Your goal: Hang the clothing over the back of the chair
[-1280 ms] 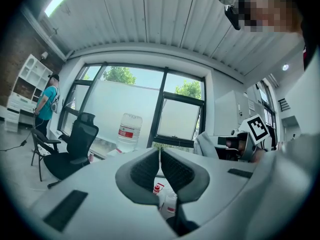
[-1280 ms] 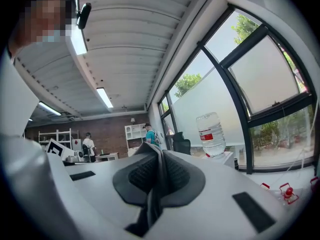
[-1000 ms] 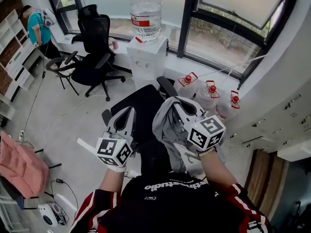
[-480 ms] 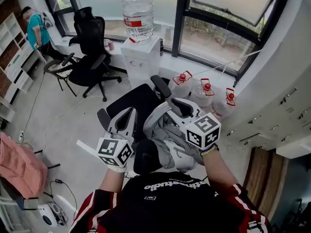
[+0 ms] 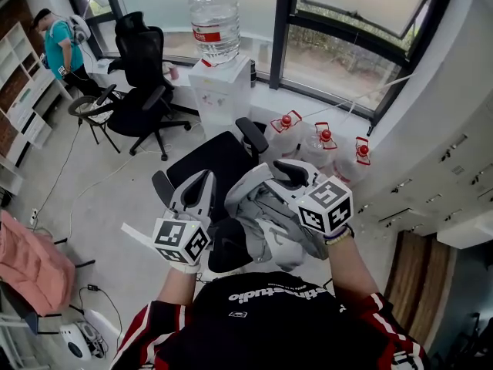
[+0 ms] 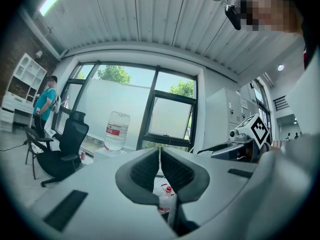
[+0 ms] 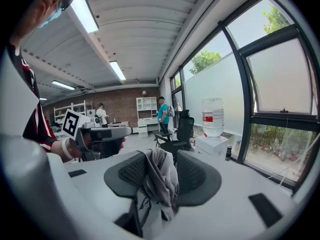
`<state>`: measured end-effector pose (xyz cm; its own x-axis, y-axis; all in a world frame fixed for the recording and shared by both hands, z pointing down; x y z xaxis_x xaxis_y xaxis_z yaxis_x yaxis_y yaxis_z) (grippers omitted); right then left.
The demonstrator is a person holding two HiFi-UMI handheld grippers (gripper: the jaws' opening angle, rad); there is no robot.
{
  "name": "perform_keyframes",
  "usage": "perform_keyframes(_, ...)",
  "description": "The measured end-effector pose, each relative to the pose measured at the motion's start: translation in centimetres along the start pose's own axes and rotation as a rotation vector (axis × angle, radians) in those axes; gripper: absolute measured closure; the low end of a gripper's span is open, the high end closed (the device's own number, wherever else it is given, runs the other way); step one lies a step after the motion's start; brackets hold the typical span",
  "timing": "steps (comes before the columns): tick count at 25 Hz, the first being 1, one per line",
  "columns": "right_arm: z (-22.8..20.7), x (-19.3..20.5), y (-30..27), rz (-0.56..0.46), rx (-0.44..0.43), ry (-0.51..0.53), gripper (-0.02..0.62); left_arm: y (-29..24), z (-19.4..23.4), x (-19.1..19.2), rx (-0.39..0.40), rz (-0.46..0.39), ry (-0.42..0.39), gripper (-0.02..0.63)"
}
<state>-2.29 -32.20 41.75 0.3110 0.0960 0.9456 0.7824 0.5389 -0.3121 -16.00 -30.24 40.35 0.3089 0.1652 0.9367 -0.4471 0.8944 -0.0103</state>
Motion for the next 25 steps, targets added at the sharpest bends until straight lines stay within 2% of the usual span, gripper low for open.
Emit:
perform_keyframes(4, 0.2, 1.1, 1.1, 0.048, -0.033, 0.040, 0.414, -0.4, -0.6, 0.3, 0.008, 0.008, -0.003, 0.575)
perform_keyframes(9, 1.7, 1.8, 2.4, 0.058, -0.136, 0.060, 0.413, -0.8, -1.5, 0.8, 0.021, 0.018, -0.006, 0.575)
perform_keyframes(11, 1.9, 1.9, 2.8, 0.046, -0.151, 0.064, 0.407, -1.0, -1.8, 0.9, 0.026, 0.020, -0.009, 0.575)
perform_keyframes(17, 1.6, 1.1, 2.9, -0.025, -0.111, 0.067, 0.407, -1.4, -2.1, 0.9, 0.026, 0.020, -0.013, 0.575)
perform_keyframes(23, 1.3, 0.4, 2.7, -0.053, -0.089, 0.088, 0.407, -1.2, -1.7, 0.6, 0.013, 0.017, -0.016, 0.577)
perform_keyframes(25, 1.3, 0.1, 2.6, -0.076, -0.074, 0.101, 0.428, -1.1, -1.4, 0.6, 0.007, 0.017, -0.016, 0.577)
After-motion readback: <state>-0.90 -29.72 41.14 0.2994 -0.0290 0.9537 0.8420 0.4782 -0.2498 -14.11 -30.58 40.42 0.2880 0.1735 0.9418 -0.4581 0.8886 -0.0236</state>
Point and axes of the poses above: the fingertips, and each gripper's own axes: y backward along the fingers, z to its left, x out of its underside, the point moved 1 cm from there along y, backward along the fingers, and after that the axes turned 10 degrees about y, right-handed, at the moved point
